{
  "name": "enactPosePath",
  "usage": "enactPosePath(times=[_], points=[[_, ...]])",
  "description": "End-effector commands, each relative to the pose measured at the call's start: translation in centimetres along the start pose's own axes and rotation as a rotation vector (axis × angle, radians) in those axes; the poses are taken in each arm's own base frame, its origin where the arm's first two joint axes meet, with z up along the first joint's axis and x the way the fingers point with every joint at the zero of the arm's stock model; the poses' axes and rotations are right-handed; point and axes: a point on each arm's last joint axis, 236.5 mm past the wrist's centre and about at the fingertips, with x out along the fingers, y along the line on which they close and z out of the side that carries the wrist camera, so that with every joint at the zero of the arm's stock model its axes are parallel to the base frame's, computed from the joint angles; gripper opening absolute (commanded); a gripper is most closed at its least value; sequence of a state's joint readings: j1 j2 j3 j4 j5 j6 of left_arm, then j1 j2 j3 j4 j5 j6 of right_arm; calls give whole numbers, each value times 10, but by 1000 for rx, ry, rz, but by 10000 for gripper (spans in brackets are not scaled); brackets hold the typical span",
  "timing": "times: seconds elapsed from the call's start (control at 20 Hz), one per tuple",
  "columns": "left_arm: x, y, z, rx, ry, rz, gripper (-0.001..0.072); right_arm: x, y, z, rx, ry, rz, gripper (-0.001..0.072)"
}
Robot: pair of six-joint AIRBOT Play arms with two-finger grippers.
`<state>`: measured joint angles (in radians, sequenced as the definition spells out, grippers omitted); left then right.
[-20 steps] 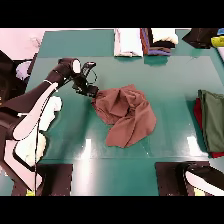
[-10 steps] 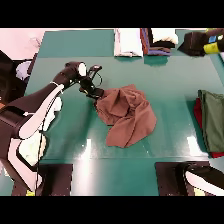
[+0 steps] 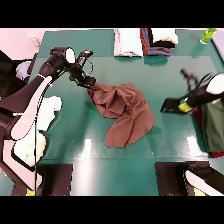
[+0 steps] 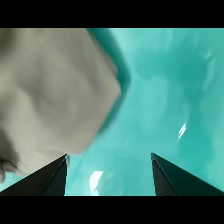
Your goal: Fold the shirts.
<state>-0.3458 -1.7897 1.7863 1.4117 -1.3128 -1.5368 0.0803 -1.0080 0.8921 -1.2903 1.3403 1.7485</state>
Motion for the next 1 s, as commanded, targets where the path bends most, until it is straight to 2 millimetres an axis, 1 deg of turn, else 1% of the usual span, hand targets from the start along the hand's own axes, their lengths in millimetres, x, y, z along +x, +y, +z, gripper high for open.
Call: enactPosePath(times=[0.0, 0.1, 0.15, 0.2, 0.25, 0.3, 0.35, 0.4, 0.45, 0.5, 0.55, 0.6, 0.65, 0.7, 0.75, 0.8, 0.85, 0.9, 0.95], points=[[-5, 4, 0, -3, 0, 8, 26, 63, 5, -35, 109, 107, 81, 573], [-5, 4, -1, -2, 3, 8, 26, 80, 22, -32, 109, 117, 116, 572], [-5, 4, -1, -2, 4, 8, 27, 87, 29, -31, 92, 125, 117, 549], [-5, 4, -1, -2, 4, 8, 26, 93, 35, -29, 75, 135, 114, 549], [-5, 4, -2, -2, 6, 8, 26, 99, 40, -29, 62, 153, 108, 535], [-5, 5, -3, -1, 11, 10, 26, 105, 42, -30, 55, 174, 100, 501], [-5, 5, -4, 0, 16, 11, 26, 111, 42, -30, 54, 194, 91, 430], [-5, 5, -5, 3, 19, 12, 26, 114, 41, -28, 43, 201, 77, 278], [-5, 6, -5, 11, 21, 15, 26, 115, 39, -24, 17, 193, 54, 143], [-6, 7, -5, 12, 20, 22, 26, 112, 39, -19, -14, 173, 39, 39], [-9, 9, -4, 16, 12, 32, 26, 105, 41, -10, -48, 139, 24, 20], [-18, 12, 0, 22, -10, 50, 26, 95, 42, 0, -77, 99, 14, 20], [-31, 16, 5, 31, -45, 75, 25, 79, 42, 12, -106, 52, -7, 19], [-50, 20, 13, 41, -89, 104, 26, 60, 41, 24, -136, 6, -32, 19], [-78, 24, 21, 52, -152, 142, 25, 34, 40, 37, -167, -52, -57, 19], [-110, 25, 29, 61, -226, 168, 25, 4, 39, 48, -187, -116, -79, 19], [-147, 24, 35, 70, -312, 193, 26, -33, 38, 61, -201, -198, -97, 19], [-193, 22, 38, 79, -413, 216, 26, -72, 39, 71, -208, -288, -105, 20], [-241, 17, 36, 87, -511, 229, 26, -117, 42, 78, -210, -391, -100, 19]])
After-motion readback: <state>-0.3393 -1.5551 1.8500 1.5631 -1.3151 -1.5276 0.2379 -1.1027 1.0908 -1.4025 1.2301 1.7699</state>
